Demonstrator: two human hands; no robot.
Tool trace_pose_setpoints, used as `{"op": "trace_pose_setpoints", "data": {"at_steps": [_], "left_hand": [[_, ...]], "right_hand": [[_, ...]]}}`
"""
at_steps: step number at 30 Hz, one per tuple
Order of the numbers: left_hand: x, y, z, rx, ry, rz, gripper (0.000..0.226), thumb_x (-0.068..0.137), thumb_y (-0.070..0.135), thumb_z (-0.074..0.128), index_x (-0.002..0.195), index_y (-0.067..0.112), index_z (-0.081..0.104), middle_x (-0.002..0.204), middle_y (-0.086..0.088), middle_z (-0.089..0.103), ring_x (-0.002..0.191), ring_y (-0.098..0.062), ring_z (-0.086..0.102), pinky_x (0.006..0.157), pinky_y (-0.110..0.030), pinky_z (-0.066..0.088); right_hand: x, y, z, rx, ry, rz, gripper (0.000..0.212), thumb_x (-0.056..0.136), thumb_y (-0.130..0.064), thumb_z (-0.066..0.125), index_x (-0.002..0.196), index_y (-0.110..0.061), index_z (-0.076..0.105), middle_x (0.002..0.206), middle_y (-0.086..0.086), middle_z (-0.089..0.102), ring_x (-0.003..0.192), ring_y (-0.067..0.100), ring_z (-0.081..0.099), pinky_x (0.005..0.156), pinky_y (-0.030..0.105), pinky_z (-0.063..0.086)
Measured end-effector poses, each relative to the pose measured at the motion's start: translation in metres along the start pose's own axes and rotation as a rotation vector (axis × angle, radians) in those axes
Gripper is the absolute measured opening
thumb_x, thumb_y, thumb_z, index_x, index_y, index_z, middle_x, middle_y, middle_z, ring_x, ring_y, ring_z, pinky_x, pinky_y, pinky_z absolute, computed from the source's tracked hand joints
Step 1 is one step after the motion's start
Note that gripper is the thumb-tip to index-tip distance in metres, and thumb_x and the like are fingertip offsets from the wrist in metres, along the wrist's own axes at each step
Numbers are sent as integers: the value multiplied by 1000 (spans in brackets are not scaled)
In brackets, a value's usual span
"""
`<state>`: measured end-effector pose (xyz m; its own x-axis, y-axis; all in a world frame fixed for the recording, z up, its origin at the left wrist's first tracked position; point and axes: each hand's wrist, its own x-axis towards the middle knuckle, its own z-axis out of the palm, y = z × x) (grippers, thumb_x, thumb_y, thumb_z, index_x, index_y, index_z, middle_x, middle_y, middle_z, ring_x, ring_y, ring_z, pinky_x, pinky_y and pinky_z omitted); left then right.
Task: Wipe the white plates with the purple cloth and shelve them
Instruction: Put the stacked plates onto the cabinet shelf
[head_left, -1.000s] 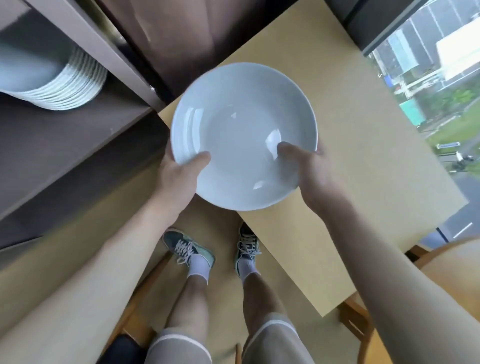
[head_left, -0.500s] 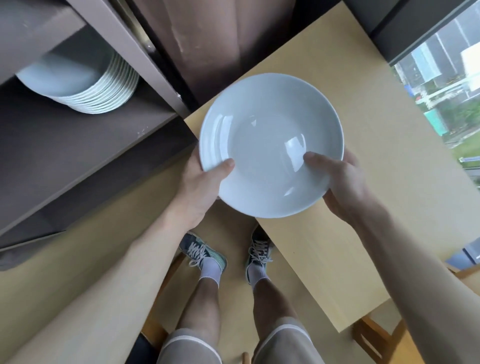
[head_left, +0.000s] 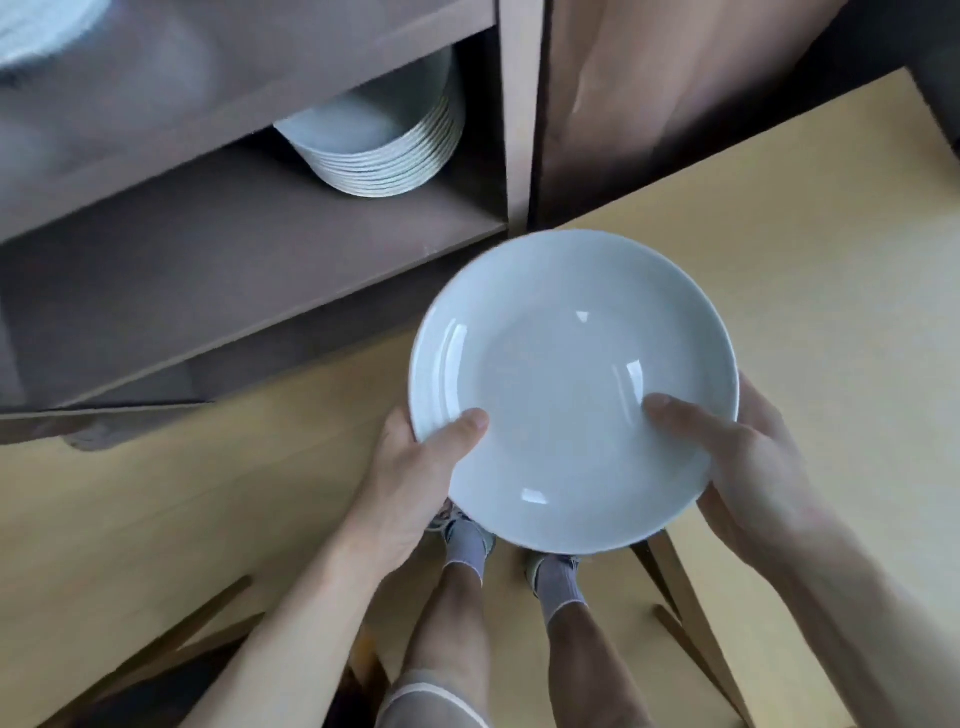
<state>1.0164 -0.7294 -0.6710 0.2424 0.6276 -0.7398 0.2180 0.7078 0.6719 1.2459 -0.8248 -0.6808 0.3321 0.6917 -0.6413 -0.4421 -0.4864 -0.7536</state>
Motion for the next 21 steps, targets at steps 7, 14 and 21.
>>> {"op": "trace_pose_setpoints", "data": {"at_steps": [7, 14, 21], "left_hand": [[-14, 6, -106, -43, 229, 50, 45, 82, 20, 74, 126, 28, 67, 118, 1, 77, 112, -24, 72, 95, -49, 58], [35, 17, -201, -168, 343, 73, 34, 98, 7, 66, 126, 25, 68, 121, 4, 76, 117, -23, 70, 93, -51, 58], [100, 47, -267, -188, 332, 109, 43, 96, 11, 69, 137, 21, 61, 127, 2, 73, 115, -25, 71, 86, -59, 61]], "right_hand": [[33, 20, 118, -40, -196, 9, 56, 80, -19, 74, 134, -27, 62, 123, 6, 73, 108, 35, 71, 89, 61, 58], [104, 23, 229, -147, -312, 48, 59, 75, -18, 75, 133, -18, 62, 120, 9, 74, 104, 36, 73, 86, 63, 59], [165, 11, 309, -186, -272, 52, 63, 64, -20, 76, 126, -18, 67, 115, 4, 77, 105, 31, 73, 92, 56, 58]]}}
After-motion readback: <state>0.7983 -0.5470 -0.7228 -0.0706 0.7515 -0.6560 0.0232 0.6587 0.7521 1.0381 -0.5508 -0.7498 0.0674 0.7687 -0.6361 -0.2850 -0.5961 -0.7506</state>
